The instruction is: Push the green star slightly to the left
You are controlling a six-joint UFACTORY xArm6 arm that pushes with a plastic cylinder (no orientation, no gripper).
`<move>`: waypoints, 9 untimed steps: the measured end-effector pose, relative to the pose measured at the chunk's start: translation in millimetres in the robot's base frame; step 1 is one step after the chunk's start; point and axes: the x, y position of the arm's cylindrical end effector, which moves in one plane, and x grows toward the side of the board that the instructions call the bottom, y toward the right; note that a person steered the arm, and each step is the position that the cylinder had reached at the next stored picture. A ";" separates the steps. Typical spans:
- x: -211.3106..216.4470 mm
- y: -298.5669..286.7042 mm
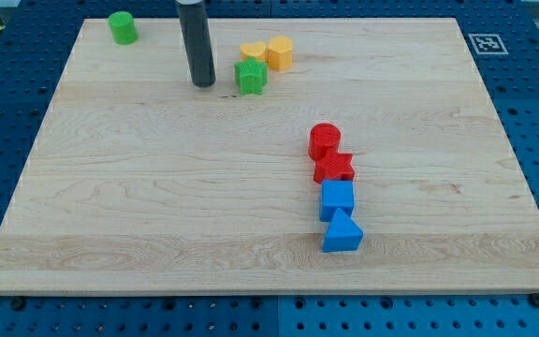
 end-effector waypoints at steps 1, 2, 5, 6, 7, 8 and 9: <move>17.5 2.2; 35.3 18.7; 45.1 91.4; 41.4 107.4; 17.4 107.5; -2.8 99.9; -10.8 71.7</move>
